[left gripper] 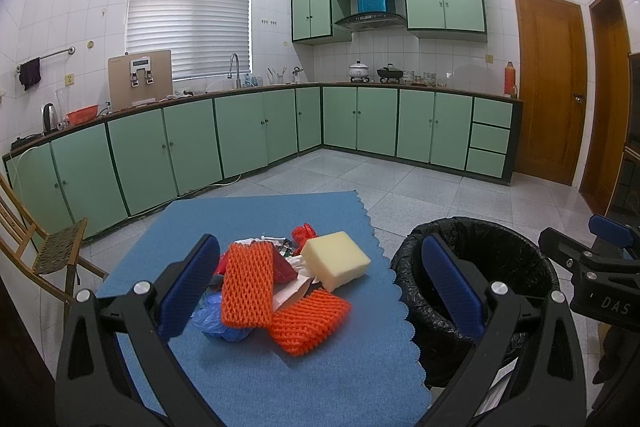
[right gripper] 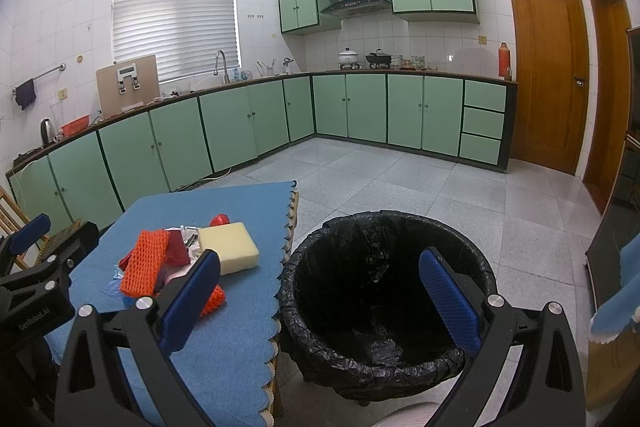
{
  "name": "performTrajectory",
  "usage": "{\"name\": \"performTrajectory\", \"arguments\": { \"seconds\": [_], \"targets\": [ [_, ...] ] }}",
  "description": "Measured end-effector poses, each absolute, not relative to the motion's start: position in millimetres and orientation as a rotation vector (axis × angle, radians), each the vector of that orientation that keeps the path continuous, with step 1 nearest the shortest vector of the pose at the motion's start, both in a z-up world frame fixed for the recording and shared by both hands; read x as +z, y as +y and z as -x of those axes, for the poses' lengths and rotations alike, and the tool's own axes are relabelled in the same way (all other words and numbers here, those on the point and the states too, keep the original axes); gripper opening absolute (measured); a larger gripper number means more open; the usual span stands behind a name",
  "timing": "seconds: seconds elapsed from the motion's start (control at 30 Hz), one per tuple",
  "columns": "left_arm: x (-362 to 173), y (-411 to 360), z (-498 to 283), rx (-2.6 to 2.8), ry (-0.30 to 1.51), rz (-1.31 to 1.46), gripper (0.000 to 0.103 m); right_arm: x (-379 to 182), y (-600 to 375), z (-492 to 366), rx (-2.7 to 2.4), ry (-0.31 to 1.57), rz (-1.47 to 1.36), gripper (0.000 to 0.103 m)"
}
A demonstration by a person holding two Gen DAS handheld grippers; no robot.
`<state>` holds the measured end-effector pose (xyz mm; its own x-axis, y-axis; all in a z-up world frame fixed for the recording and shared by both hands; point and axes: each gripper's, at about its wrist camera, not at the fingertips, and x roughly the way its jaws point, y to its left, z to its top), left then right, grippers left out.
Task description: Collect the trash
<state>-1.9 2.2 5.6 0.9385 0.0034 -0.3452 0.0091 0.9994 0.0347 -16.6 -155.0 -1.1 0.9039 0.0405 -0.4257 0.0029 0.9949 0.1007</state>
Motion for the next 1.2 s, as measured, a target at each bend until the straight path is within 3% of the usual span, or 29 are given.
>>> {"name": "performTrajectory", "arguments": {
  "seconds": [0.9, 1.2],
  "targets": [
    [-2.8, 10.1, -9.3, 0.011, 0.387, -0.022, 0.098, -11.5, -145.6, -3.0, 0.037, 0.48, -0.1, 0.097],
    [-18.1, 59.2, -39.2, 0.102, 0.411, -0.042, 0.098, -25.0, -121.3, -31.8, 0.086, 0.537, -0.087, 0.097]
  ]
}}
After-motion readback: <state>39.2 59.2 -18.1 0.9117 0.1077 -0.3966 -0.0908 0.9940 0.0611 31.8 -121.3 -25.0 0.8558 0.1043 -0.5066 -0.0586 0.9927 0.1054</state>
